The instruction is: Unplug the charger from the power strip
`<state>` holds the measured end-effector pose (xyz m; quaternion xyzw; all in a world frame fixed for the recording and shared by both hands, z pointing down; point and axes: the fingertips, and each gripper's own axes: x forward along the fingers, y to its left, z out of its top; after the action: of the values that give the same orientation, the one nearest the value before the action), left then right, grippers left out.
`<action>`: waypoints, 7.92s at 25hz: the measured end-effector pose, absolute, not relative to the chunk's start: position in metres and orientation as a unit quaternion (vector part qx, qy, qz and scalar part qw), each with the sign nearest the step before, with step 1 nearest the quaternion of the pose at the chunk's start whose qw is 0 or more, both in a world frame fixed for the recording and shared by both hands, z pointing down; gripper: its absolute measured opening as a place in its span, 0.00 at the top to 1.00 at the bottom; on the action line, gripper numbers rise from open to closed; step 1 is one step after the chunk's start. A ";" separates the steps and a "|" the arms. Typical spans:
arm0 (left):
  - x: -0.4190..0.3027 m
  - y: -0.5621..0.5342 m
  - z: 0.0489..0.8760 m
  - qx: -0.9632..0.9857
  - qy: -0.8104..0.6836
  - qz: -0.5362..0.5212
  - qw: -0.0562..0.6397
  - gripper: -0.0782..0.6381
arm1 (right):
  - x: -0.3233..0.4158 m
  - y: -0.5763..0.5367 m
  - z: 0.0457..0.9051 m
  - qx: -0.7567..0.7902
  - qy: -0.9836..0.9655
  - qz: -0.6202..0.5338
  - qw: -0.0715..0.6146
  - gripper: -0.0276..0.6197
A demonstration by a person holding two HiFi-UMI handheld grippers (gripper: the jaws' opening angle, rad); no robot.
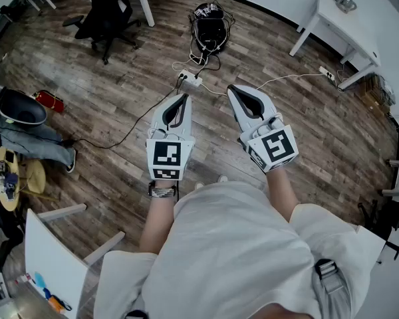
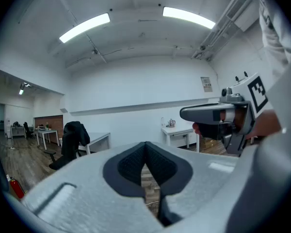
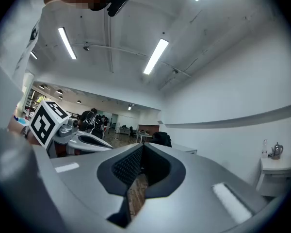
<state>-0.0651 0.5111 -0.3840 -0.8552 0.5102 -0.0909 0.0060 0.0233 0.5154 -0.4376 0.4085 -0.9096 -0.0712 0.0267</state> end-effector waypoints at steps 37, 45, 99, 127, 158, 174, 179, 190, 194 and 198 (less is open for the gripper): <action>-0.072 0.420 -0.348 -0.861 0.499 -0.092 -0.029 0.89 | 0.037 0.421 -0.393 0.425 -0.904 -0.022 0.032 0.95; -0.057 0.343 -0.343 -0.854 0.509 -0.101 -0.040 0.89 | 0.050 0.345 -0.389 0.395 -0.917 -0.026 0.045 0.95; -0.097 -0.051 -0.097 -0.827 0.506 -0.176 -0.171 0.89 | 0.052 -0.053 -0.160 0.421 -0.888 0.116 0.142 0.95; -0.106 -0.091 0.327 -0.815 0.460 -0.262 -0.237 0.89 | 0.061 -0.105 0.232 0.412 -0.874 0.194 0.168 0.95; -0.074 -0.089 0.648 -0.845 0.407 -0.291 -0.189 0.68 | 0.010 -0.117 0.617 0.325 -0.895 0.221 0.211 0.95; -0.067 -0.090 0.689 -0.839 0.415 -0.297 -0.188 0.64 | -0.003 -0.114 0.689 0.300 -0.894 0.214 0.254 0.95; -0.064 -0.092 0.690 -0.843 0.412 -0.290 -0.187 0.64 | -0.006 -0.110 0.703 0.285 -0.894 0.205 0.280 0.95; -0.061 -0.094 0.700 -0.842 0.404 -0.305 -0.184 0.64 | -0.004 -0.107 0.722 0.266 -0.896 0.190 0.301 0.95; -0.054 -0.095 0.701 -0.844 0.398 -0.311 -0.182 0.64 | -0.003 -0.106 0.722 0.266 -0.896 0.185 0.305 0.95; -0.048 -0.099 0.702 -0.845 0.393 -0.318 -0.177 0.65 | -0.007 -0.108 0.722 0.264 -0.900 0.177 0.298 0.95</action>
<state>-0.0483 -0.0992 0.7019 -0.8445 0.3930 -0.3178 -0.1771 -0.0068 -0.1083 0.7219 0.2645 -0.9001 0.1770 0.2976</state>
